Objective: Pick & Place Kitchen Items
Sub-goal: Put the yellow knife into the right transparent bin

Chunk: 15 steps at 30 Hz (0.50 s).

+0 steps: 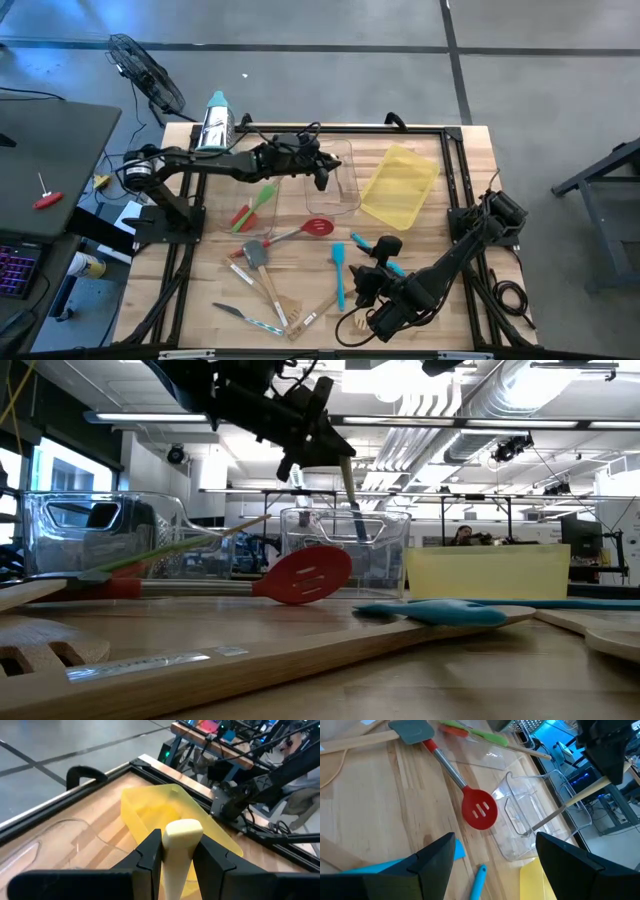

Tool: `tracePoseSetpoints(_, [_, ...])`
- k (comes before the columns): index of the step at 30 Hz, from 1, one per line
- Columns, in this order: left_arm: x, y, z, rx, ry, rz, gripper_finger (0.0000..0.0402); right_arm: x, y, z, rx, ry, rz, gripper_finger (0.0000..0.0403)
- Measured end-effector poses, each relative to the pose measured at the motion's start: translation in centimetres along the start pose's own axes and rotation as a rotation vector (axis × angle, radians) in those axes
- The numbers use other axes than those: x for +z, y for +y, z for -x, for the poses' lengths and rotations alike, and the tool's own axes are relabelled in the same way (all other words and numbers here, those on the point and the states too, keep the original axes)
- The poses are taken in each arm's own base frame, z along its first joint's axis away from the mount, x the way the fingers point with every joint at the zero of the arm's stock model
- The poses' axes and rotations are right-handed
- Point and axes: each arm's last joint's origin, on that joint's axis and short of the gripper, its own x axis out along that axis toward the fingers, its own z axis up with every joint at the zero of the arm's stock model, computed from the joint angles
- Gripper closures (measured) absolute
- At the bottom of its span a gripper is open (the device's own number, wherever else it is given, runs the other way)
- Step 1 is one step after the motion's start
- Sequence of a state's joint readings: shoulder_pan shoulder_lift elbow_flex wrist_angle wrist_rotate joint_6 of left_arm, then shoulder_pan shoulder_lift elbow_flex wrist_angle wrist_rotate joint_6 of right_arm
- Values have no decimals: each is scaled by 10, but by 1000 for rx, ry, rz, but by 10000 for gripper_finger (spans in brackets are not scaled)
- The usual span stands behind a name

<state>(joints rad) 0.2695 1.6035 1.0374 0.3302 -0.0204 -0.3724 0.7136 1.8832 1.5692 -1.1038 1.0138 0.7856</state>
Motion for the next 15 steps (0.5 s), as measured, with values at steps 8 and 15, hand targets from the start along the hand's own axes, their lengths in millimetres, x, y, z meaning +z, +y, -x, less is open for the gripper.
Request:
tracePoseSetpoints(8, [-2, 1, -1, 4, 10, 0, 322, 0, 0, 0, 1, 2, 2, 133])
tracePoseSetpoints(15, [-3, 0, -5, -28, -3, 0, 322, 0, 0, 0, 1, 3, 1, 133])
